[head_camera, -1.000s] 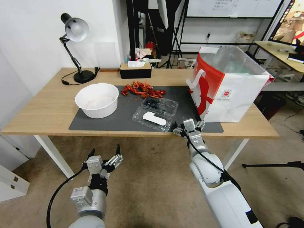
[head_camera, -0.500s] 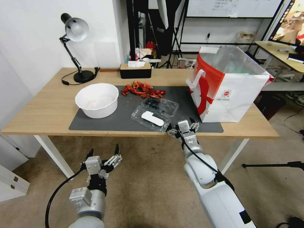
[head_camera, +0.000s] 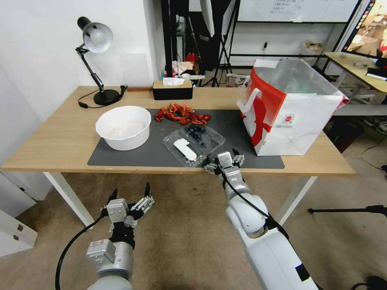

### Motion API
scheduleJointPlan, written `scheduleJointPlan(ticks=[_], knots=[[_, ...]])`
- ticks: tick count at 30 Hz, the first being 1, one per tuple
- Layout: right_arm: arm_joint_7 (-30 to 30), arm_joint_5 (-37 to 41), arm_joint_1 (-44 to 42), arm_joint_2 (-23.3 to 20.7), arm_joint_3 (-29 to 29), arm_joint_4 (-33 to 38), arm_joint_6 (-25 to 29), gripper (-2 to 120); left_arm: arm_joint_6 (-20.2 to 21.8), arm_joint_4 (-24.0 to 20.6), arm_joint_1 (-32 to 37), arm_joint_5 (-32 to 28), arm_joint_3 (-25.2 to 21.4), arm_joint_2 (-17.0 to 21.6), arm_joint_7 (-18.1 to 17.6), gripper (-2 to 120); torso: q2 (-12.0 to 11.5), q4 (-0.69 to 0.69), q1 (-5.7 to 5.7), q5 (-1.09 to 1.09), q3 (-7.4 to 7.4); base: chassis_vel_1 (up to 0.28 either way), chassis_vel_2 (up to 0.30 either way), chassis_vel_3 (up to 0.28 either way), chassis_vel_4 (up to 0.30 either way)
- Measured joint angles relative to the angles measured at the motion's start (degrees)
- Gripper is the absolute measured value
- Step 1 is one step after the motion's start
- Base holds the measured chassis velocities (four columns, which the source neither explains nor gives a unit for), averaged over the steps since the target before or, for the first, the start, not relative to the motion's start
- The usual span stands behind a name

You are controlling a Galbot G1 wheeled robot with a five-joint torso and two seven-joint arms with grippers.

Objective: Close the takeout container lid, then place the container into the takeout bag.

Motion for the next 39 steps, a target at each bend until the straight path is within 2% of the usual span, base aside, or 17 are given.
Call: scheduleJointPlan(ticks=[39], knots=[[0.44, -3.75, -0.19, 4.56, -5.83, -1.51, 0.58, 100, -3.11, -1.89, 2.76, 1.77, -0.25, -1.10, -0.53, 100, 0.00, 0.00, 0.00, 0.00, 0.00, 0.000, 0.000, 0.000, 0.000]])
